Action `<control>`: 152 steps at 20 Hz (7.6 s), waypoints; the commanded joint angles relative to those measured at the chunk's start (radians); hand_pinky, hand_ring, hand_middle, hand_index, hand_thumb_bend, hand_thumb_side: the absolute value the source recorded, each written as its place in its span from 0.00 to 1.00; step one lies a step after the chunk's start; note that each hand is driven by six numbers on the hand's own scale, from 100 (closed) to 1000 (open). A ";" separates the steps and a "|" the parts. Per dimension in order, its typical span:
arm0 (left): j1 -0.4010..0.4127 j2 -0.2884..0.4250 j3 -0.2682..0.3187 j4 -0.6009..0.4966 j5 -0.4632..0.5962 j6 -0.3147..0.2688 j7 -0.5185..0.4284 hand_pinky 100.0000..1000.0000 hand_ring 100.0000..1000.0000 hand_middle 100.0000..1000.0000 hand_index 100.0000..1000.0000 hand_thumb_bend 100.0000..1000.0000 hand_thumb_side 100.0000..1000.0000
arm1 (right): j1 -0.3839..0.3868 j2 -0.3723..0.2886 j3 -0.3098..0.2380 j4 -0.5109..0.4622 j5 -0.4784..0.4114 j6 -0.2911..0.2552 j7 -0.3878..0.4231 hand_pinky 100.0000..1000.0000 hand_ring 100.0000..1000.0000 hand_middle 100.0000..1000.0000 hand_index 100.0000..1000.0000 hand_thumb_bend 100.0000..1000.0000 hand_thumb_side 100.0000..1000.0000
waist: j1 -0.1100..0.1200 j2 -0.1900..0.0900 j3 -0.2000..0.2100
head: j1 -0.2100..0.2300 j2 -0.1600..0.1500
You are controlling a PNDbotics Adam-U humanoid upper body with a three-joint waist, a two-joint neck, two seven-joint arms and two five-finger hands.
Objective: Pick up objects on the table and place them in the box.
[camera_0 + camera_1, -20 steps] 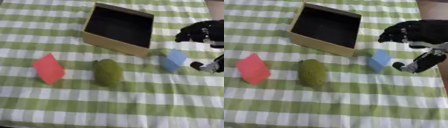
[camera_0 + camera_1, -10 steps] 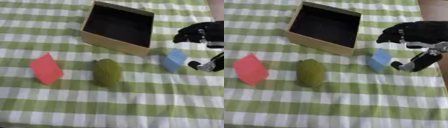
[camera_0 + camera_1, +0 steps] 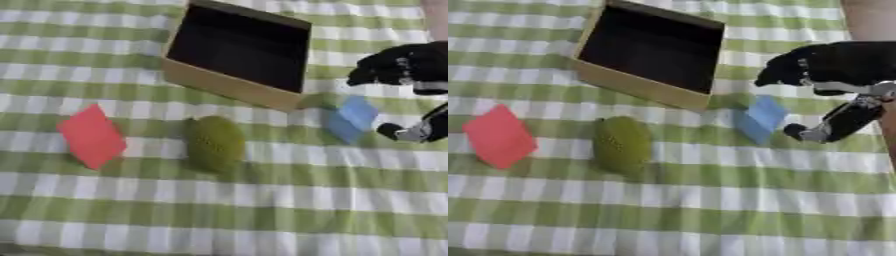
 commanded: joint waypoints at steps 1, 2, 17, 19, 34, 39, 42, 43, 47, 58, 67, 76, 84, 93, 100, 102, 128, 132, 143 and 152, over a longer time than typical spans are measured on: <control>-0.010 0.033 0.002 -0.017 0.001 0.004 -0.001 0.71 0.72 0.70 0.87 0.00 0.63 | -0.015 -0.020 -0.006 0.004 0.006 0.009 0.006 0.97 1.00 0.93 1.00 0.19 0.47 | -0.013 -0.005 0.001 | -0.003 -0.010; -0.011 0.033 0.002 -0.017 0.001 0.004 -0.001 0.71 0.72 0.70 0.87 0.00 0.63 | -0.017 -0.019 -0.003 0.005 0.004 0.011 0.007 0.96 1.00 0.92 1.00 0.19 0.47 | -0.014 -0.004 0.002 | -0.003 -0.010; -0.015 0.033 -0.001 -0.017 0.003 0.009 0.000 0.71 0.72 0.70 0.87 0.00 0.63 | -0.052 -0.003 0.030 0.021 -0.003 -0.009 0.043 0.96 1.00 0.92 1.00 0.19 0.47 | -0.027 0.002 0.012 | -0.005 -0.008; -0.014 0.033 0.000 -0.017 0.003 0.010 0.000 0.71 0.72 0.70 0.87 0.00 0.63 | -0.048 -0.005 0.031 0.031 0.001 -0.010 0.049 0.96 1.00 0.92 1.00 0.20 0.49 | -0.029 0.003 0.013 | -0.004 -0.007; -0.015 0.032 -0.001 -0.017 0.005 0.015 0.005 0.71 0.72 0.70 0.87 0.00 0.64 | -0.061 0.003 0.045 0.035 -0.001 -0.025 0.073 0.95 1.00 0.90 0.99 0.11 0.52 | -0.038 0.010 0.016 | -0.005 -0.001; -0.014 0.031 -0.002 -0.017 0.006 0.018 0.006 0.71 0.71 0.69 0.87 0.00 0.64 | -0.069 0.013 0.055 0.053 -0.006 -0.024 0.082 0.94 0.99 0.85 0.92 0.04 0.50 | -0.040 0.011 0.018 | -0.005 0.000; -0.015 0.031 -0.002 -0.017 0.006 0.019 0.007 0.71 0.71 0.69 0.87 0.00 0.64 | -0.076 0.018 0.062 0.064 -0.007 -0.026 0.092 0.94 0.98 0.83 0.91 0.03 0.50 | -0.041 0.011 0.019 | -0.006 0.001; -0.015 0.030 -0.002 -0.017 0.006 0.019 0.007 0.71 0.71 0.69 0.87 0.00 0.64 | -0.079 0.020 0.064 0.068 -0.008 -0.028 0.096 0.94 0.98 0.82 0.90 0.02 0.49 | -0.042 0.012 0.020 | -0.007 0.002; -0.014 0.030 -0.001 -0.017 0.007 0.022 0.009 0.71 0.71 0.69 0.87 0.00 0.64 | -0.088 0.028 0.068 0.085 -0.019 -0.030 0.105 0.92 0.96 0.73 0.85 0.00 0.46 | -0.042 0.012 0.021 | -0.007 0.004; -0.010 0.029 -0.002 -0.017 0.008 0.027 0.010 0.71 0.71 0.69 0.87 0.00 0.64 | -0.111 0.037 0.049 0.067 -0.032 0.006 0.030 0.89 0.90 0.50 0.70 0.00 0.42 | -0.042 0.001 0.017 | -0.006 0.010; -0.001 0.029 0.002 -0.017 0.009 0.028 0.014 0.71 0.71 0.69 0.87 0.00 0.64 | -0.137 0.034 0.007 0.008 -0.031 0.041 -0.022 0.88 0.88 0.46 0.69 0.00 0.41 | -0.040 -0.011 0.011 | -0.002 0.015; 0.004 0.031 0.001 -0.017 0.013 0.030 0.012 0.72 0.71 0.69 0.87 0.00 0.64 | -0.244 0.057 -0.016 -0.002 -0.063 0.055 -0.009 0.88 0.87 0.46 0.68 0.00 0.39 | -0.041 -0.019 0.007 | -0.003 0.017; 0.004 0.031 -0.004 -0.017 0.017 0.032 0.007 0.72 0.71 0.69 0.87 0.00 0.64 | -0.412 0.147 0.022 0.093 -0.052 0.054 0.010 0.89 0.88 0.45 0.69 0.00 0.36 | -0.042 -0.031 0.009 | -0.012 0.016; 0.003 0.029 -0.008 -0.017 0.021 0.033 0.001 0.72 0.71 0.69 0.87 0.00 0.65 | -0.514 0.249 0.078 0.260 -0.001 0.021 0.026 0.89 0.88 0.44 0.68 0.00 0.33 | -0.050 -0.026 0.022 | -0.023 0.012; 0.001 0.027 -0.008 -0.017 0.022 0.035 -0.001 0.72 0.71 0.69 0.87 0.00 0.65 | -0.542 0.298 0.111 0.332 0.019 0.002 0.037 0.88 0.89 0.47 0.70 0.00 0.33 | -0.054 -0.023 0.028 | -0.029 0.007; 0.001 0.026 -0.009 -0.017 0.022 0.036 -0.001 0.72 0.71 0.69 0.87 0.00 0.65 | -0.548 0.310 0.122 0.352 0.027 -0.005 0.041 0.88 0.90 0.51 0.73 0.00 0.33 | -0.054 -0.022 0.030 | -0.031 0.007; 0.000 0.025 -0.010 -0.017 0.024 0.040 -0.004 0.72 0.71 0.69 0.87 0.00 0.64 | -0.556 0.315 0.086 0.302 0.086 -0.065 0.091 0.99 1.00 0.86 0.98 0.07 0.33 | -0.049 -0.035 0.023 | -0.020 0.020; -0.014 0.057 -0.006 -0.017 0.002 0.045 -0.002 0.73 0.71 0.70 0.87 0.00 0.60 | -0.494 0.265 -0.020 0.137 0.002 0.034 -0.053 0.94 0.98 0.81 0.97 0.00 0.17 | -0.037 -0.043 0.012 | 0.008 0.028; -0.071 0.339 -0.018 -0.017 -0.231 0.088 -0.075 0.80 0.79 0.76 0.92 0.13 0.42 | -0.103 0.119 -0.297 -0.187 -0.185 0.277 -0.597 0.88 0.91 0.66 0.89 0.00 0.00 | 0.021 -0.062 -0.037 | 0.023 0.044; -0.100 0.561 -0.032 -0.009 -0.374 0.059 -0.426 0.88 0.84 0.81 0.95 0.30 0.42 | 0.049 0.119 -0.365 -0.188 -0.137 0.275 -0.787 0.88 0.89 0.64 0.87 0.00 0.00 | 0.051 -0.076 -0.054 | 0.020 0.056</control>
